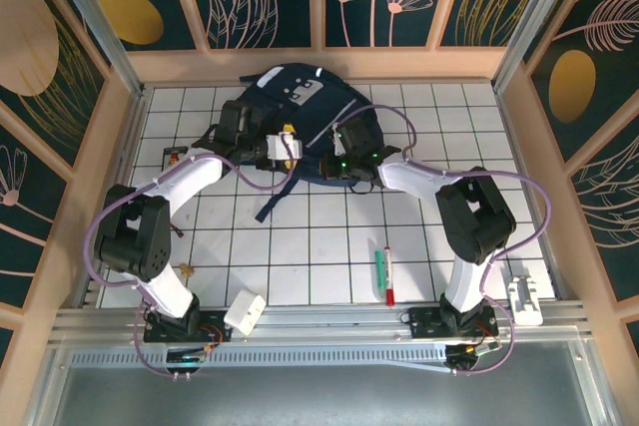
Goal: Pack the student bag
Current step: Zip the student bag at the top-center of the table.
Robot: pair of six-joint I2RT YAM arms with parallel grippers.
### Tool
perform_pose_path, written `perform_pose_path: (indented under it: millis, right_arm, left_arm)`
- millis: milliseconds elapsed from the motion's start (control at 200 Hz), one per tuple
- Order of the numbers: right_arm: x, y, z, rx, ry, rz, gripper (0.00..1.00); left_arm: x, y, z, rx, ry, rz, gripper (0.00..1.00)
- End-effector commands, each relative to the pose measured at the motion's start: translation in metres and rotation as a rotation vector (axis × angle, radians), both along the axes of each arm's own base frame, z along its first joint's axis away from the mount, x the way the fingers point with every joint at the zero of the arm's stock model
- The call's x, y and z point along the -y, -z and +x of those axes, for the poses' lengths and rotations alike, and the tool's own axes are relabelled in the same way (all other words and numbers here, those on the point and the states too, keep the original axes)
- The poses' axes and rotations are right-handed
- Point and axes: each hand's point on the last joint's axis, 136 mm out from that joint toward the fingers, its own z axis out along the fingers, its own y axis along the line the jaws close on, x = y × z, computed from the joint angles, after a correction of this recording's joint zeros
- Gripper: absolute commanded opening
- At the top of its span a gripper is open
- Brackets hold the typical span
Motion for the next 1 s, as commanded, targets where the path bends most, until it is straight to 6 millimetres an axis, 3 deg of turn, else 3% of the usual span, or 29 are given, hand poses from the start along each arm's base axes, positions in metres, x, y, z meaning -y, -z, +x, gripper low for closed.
perform_pose_path:
  millis: [0, 120, 410, 485, 565, 631, 831, 861, 991]
  right_arm:
    - [-0.005, -0.026, 0.007, 0.070, 0.024, 0.043, 0.00]
    - [-0.002, -0.045, -0.003, 0.097, -0.003, 0.084, 0.00]
    - [-0.021, -0.098, -0.041, 0.117, -0.165, 0.303, 0.00]
    - [-0.023, -0.100, -0.043, 0.109, -0.175, 0.314, 0.00]
    - [-0.019, -0.096, -0.041, 0.106, -0.157, 0.271, 0.00]
    - [-0.009, -0.093, -0.035, 0.121, -0.131, 0.205, 0.00]
    - [0.048, -0.066, -0.013, 0.119, -0.032, -0.028, 0.00]
    - [0.068, -0.062, -0.002, 0.115, 0.012, -0.044, 0.00]
    - [0.118, -0.045, 0.021, 0.089, 0.097, -0.077, 0.00]
  left_arm:
    - [0.019, -0.005, -0.006, 0.059, 0.099, 0.001, 0.69]
    - [0.024, 0.000, -0.006, 0.060, 0.118, 0.021, 0.69]
    - [0.047, 0.017, -0.001, 0.070, 0.160, 0.081, 0.67]
    - [0.050, 0.015, 0.001, 0.068, 0.164, 0.069, 0.55]
    - [0.051, 0.012, 0.000, 0.064, 0.178, 0.068, 0.29]
    - [0.049, 0.010, -0.004, 0.074, 0.195, 0.080, 0.00]
    - [0.041, 0.011, -0.017, 0.129, 0.212, 0.101, 0.00]
    - [0.040, 0.011, -0.019, 0.134, 0.216, 0.104, 0.00]
    - [0.037, 0.010, -0.026, 0.145, 0.231, 0.105, 0.00]
